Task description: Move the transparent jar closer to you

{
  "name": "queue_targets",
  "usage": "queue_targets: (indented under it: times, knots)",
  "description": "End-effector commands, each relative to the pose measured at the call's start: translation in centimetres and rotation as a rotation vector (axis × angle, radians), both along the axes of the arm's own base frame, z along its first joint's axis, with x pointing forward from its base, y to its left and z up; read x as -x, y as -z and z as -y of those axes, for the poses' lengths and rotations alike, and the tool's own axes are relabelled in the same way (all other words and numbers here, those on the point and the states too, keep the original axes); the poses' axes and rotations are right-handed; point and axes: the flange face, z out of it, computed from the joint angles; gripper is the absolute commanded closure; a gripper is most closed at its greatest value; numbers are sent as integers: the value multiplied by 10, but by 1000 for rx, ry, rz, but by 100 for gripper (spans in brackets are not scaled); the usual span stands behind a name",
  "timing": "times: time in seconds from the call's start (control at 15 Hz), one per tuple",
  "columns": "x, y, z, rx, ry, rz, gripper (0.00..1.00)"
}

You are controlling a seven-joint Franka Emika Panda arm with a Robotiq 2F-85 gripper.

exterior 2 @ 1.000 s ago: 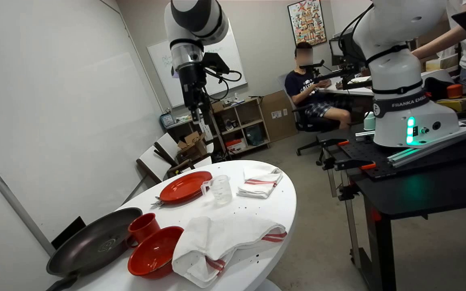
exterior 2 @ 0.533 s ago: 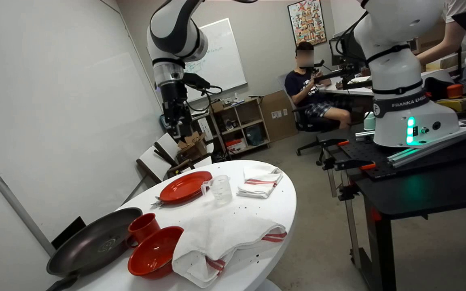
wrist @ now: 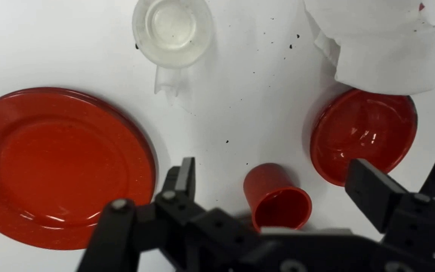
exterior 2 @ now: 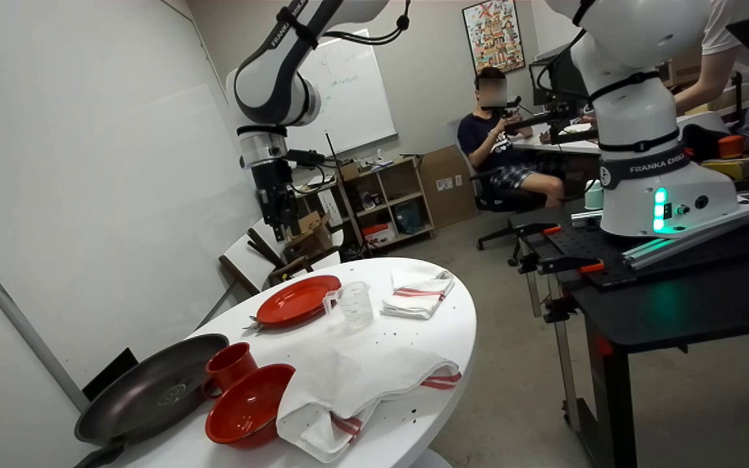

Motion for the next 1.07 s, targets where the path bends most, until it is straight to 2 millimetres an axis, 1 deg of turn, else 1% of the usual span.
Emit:
queue_targets:
  times: [0.0,0.2,0.47,0.8,1.0]
  knots:
    - [-22,19,13,11,-8,4,0]
    - [-28,42,22,-2,14,-26,0]
    - [-33,66,32,-12,36,-54,0]
    - [-38,85,40,-22,54,-75,0]
    - [-38,96,44,-32,68,-93,0]
